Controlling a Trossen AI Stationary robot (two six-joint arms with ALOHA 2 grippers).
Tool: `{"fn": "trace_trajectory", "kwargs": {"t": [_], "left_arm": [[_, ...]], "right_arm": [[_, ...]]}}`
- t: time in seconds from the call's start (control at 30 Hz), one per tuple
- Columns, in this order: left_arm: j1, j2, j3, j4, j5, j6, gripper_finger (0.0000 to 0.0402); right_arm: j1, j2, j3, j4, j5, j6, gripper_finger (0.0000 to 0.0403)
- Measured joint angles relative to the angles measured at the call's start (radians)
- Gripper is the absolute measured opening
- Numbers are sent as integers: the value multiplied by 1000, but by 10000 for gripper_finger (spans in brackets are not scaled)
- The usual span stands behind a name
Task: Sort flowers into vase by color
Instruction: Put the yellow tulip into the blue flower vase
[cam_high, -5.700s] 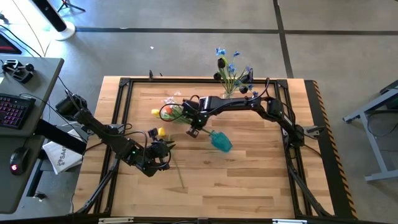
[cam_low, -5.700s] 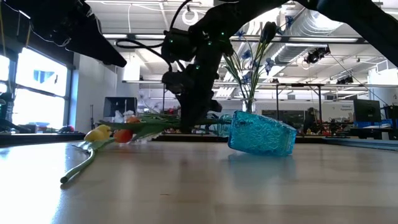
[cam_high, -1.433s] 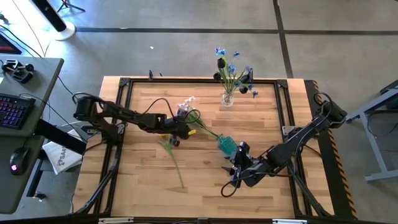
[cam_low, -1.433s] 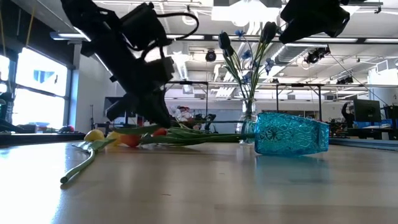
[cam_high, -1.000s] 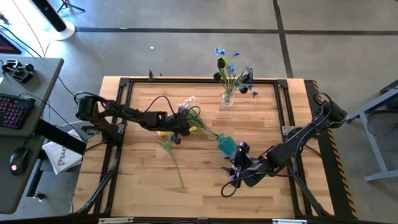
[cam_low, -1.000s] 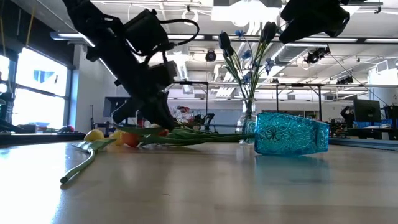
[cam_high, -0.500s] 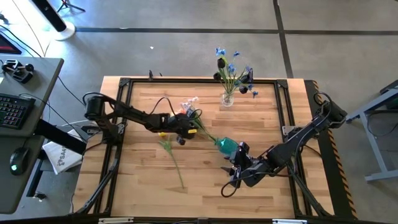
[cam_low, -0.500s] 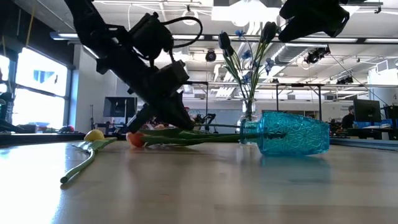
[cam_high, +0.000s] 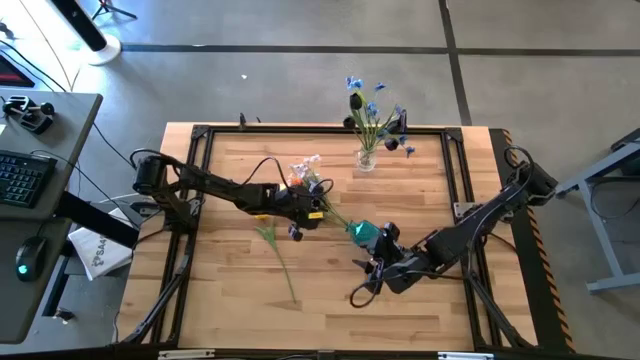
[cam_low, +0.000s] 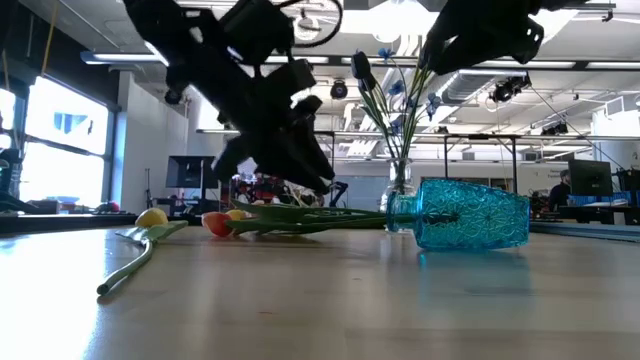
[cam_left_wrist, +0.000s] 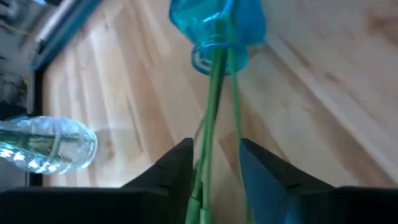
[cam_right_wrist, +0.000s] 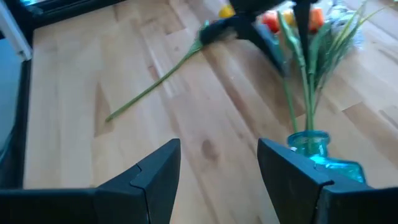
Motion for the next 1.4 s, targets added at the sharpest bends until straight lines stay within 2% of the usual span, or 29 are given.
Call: {"fn": "trace_trajectory", "kwargs": {"t": [0.17, 0.27, 0.37, 0.5, 0.6, 0.8, 1.03, 1.23, 1.4], "left_arm": [[-59, -64, 87, -260, -131, -130, 140], [-90, -136, 80, -390, -227, -240, 140], [-118, -231, 18, -479, -305, -358, 130], [-179, -378, -113, -504, -430, -538, 113], [-229, -474, -201, -487, -455, -663, 103], [-312, -549, -312, -403, -459, -805, 94], [-346, -543, -348, -302, -468, -814, 94], [-346, -543, -347, -259, -468, -794, 94], [-347, -543, -347, -252, -468, -788, 94]], "right_arm": [[-80, 0, 0, 9, -22, -26, 211], [-175, 1, 0, 33, -139, -43, 213], [-271, 18, 0, 66, -268, -122, 231], [-400, 71, 5, 79, -415, -209, 276], [-476, 142, 52, 42, -509, -244, 307], [-543, 335, 255, -189, -495, -323, 320], [-567, 551, 494, -425, -507, -397, 310], [-590, 650, 572, -504, -507, -401, 277], [-606, 669, 575, -499, -524, -391, 222]]}}
